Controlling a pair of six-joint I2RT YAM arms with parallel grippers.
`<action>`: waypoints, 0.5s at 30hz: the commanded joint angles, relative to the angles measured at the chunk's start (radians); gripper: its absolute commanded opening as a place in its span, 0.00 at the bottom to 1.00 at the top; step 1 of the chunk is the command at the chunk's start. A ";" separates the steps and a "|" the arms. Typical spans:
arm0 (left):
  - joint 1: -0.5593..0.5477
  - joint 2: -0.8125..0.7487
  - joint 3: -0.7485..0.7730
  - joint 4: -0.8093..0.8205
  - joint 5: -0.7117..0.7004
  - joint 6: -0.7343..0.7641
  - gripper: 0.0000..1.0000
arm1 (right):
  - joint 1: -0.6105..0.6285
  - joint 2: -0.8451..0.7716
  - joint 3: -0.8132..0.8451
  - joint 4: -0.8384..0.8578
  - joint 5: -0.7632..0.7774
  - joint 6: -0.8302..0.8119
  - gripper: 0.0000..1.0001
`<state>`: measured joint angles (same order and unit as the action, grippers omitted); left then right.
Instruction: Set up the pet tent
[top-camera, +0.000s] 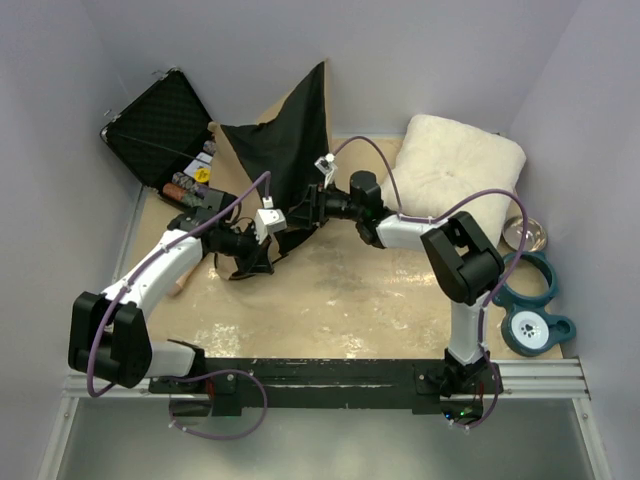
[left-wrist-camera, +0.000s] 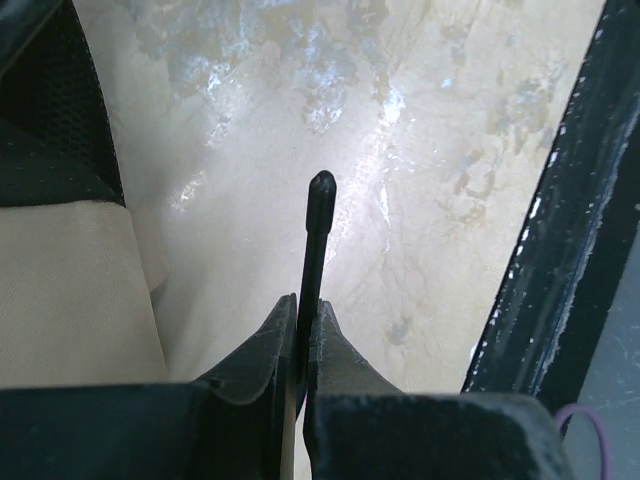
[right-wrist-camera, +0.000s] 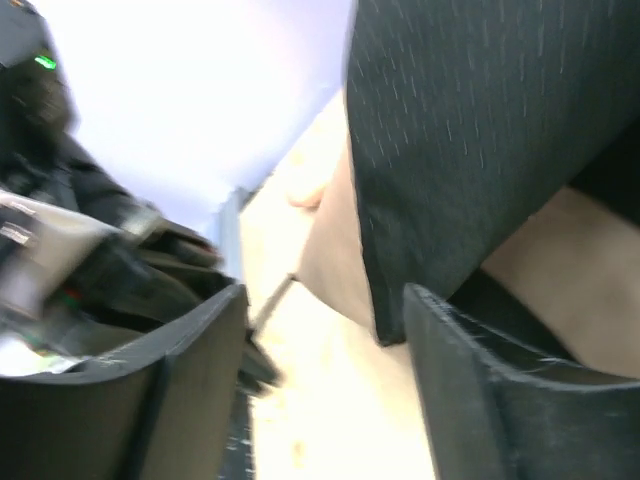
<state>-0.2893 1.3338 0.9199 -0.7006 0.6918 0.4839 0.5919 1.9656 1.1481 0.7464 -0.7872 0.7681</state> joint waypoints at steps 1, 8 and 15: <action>0.075 0.019 0.082 -0.072 0.009 0.033 0.00 | -0.023 -0.005 0.018 -0.099 -0.004 -0.153 0.77; 0.088 0.033 0.142 -0.105 0.092 0.038 0.00 | -0.024 -0.025 -0.062 -0.136 0.019 -0.204 0.98; 0.091 0.064 0.194 -0.125 0.123 0.030 0.00 | -0.009 0.030 -0.133 0.097 0.025 -0.124 0.98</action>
<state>-0.2390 1.3682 1.0718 -0.8207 0.8936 0.5350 0.5667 1.9720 1.0252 0.6746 -0.7708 0.6186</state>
